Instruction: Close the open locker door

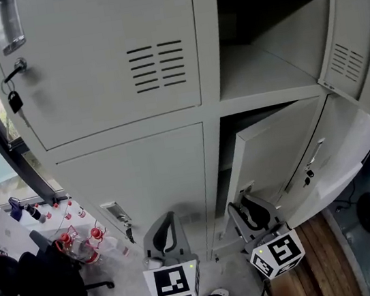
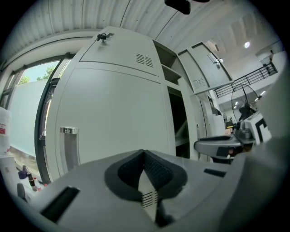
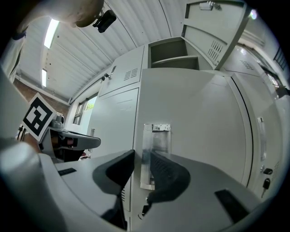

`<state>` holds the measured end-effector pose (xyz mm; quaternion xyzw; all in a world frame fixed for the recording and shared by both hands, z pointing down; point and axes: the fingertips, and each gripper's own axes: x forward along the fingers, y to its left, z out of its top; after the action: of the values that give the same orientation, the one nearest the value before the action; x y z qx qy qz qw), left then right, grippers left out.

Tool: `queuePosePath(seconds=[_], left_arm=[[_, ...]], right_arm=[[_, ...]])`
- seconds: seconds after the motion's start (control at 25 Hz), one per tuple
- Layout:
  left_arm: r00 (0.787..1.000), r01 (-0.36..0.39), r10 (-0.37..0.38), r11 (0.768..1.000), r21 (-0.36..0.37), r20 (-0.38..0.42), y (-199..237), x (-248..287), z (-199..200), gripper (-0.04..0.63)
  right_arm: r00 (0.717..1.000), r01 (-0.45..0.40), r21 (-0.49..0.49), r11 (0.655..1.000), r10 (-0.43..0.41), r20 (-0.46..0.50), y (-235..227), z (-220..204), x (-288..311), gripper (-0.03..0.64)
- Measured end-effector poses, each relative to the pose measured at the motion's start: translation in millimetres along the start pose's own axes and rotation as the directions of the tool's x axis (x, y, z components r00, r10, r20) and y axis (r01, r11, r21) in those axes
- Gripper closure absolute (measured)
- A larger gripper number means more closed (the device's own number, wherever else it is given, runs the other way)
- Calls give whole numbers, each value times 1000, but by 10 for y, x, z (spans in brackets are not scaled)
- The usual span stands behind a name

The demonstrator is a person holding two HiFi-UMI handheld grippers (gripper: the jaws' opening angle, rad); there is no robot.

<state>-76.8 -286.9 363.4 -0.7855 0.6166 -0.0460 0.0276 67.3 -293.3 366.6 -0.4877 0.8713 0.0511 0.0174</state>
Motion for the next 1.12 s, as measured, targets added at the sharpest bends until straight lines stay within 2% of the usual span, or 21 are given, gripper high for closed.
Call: queuePosePath(seconds=[0.32, 0.72, 0.96, 1.12], left_arm=[[1000, -1, 1, 1000, 11, 5, 31, 51, 7, 594], [1000, 11, -11, 1000, -25, 3, -14, 86, 53, 594], [1000, 11, -11, 999, -35, -1, 3, 104, 37, 594], [1000, 22, -22, 1000, -2, 6, 11, 131, 2, 594]], right_arm=[[1000, 28, -5, 1000, -29, -3, -30, -12, 172, 497], [992, 112, -22, 994, -113, -63, -98, -45, 410, 492], [994, 82, -32, 996, -84, -64, -117, -60, 467, 489], [995, 57, -28, 998, -59, -76, -133, -68, 500, 488]])
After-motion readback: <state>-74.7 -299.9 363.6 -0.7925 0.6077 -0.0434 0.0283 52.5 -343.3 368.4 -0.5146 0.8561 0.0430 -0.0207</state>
